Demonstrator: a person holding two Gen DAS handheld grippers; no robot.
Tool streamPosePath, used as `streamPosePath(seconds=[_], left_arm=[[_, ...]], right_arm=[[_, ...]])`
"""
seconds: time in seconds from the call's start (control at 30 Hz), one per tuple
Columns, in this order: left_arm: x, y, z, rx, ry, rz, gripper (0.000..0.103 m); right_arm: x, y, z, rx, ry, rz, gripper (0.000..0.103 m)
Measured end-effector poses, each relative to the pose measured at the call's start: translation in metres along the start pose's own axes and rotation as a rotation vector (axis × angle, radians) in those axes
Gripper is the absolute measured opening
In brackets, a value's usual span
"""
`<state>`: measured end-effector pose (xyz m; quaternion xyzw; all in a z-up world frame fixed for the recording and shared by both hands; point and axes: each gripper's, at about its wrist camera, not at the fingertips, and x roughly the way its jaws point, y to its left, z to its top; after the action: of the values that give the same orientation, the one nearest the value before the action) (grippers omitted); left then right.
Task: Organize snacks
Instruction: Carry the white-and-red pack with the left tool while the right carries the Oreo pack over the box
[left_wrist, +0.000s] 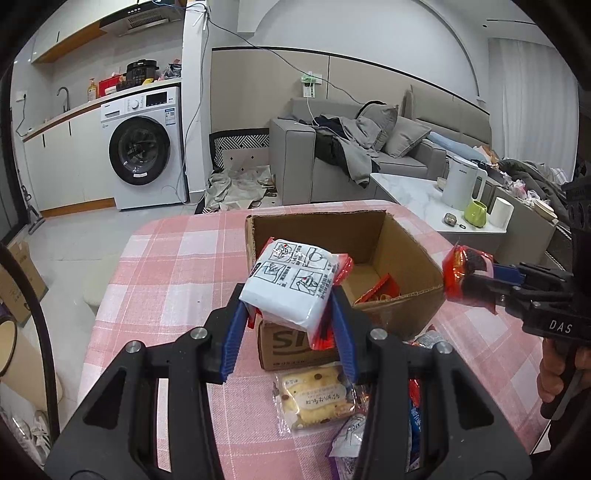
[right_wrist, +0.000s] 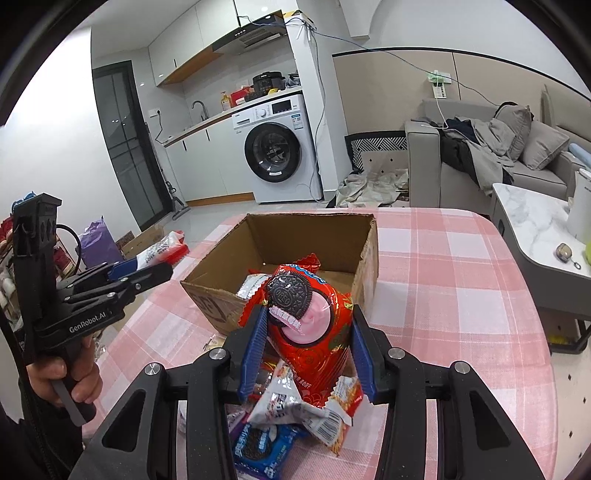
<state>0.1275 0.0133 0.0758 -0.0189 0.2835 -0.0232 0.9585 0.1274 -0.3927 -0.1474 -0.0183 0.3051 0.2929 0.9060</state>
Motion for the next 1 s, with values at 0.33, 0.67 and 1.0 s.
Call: streamPosePath(seconds=[0.33, 0.67, 1.0], left_arm=[[0.028, -0.005, 0.014, -0.010, 0.010, 0.015, 0.041], [0.062, -0.014, 0.019, -0.008, 0.029, 0.008, 0.041], [0.099, -0.020, 0.017, 0.009, 0.071, 0.013, 0.042]], right_arm=[[0.021, 0.001, 0.012, 0.014, 0.018, 0.018, 0.044], [0.044, 0.002, 0.021, 0.017, 0.041, 0.023, 0.044], [0.061, 0.000, 0.029, 0.029, 0.055, 0.010, 0.044]])
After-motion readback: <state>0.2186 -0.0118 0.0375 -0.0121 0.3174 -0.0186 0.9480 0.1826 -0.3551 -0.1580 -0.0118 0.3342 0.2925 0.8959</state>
